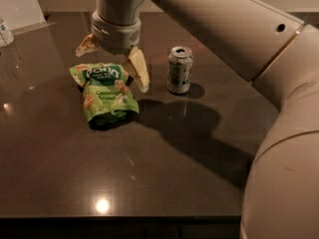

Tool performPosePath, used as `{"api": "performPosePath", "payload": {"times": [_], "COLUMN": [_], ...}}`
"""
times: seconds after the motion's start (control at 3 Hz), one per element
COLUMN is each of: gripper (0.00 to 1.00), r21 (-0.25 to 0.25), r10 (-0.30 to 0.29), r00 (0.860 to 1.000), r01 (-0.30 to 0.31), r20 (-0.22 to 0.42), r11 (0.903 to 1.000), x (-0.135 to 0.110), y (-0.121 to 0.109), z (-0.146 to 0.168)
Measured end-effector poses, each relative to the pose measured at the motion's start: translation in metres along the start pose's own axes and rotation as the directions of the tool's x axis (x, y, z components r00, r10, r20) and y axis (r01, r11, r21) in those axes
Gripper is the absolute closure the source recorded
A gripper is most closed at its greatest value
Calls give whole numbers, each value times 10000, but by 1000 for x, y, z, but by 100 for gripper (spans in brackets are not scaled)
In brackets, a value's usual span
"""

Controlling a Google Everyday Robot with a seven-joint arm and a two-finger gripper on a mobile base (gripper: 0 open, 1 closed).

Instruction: Pick green rice chip bag

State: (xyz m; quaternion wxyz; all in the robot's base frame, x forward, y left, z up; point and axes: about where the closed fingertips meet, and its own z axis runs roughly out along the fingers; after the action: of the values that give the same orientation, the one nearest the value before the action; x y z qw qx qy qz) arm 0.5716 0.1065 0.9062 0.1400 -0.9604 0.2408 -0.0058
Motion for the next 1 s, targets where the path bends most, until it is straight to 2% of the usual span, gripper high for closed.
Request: {"api": "performPosePath", "payload": {"times": [0.33, 0.67, 1.0], "gripper": [0, 0, 0], "r21": [21, -251, -667], "r10": [-338, -1154, -2134], "r00": [9994, 9933, 9770], "r01": [338, 1155, 2128], "r20": [91, 58, -10], "r11": [9994, 9930, 9748], "x": [2, 4, 3], "y": [-6, -19, -29], "z": [3, 9, 22]}}
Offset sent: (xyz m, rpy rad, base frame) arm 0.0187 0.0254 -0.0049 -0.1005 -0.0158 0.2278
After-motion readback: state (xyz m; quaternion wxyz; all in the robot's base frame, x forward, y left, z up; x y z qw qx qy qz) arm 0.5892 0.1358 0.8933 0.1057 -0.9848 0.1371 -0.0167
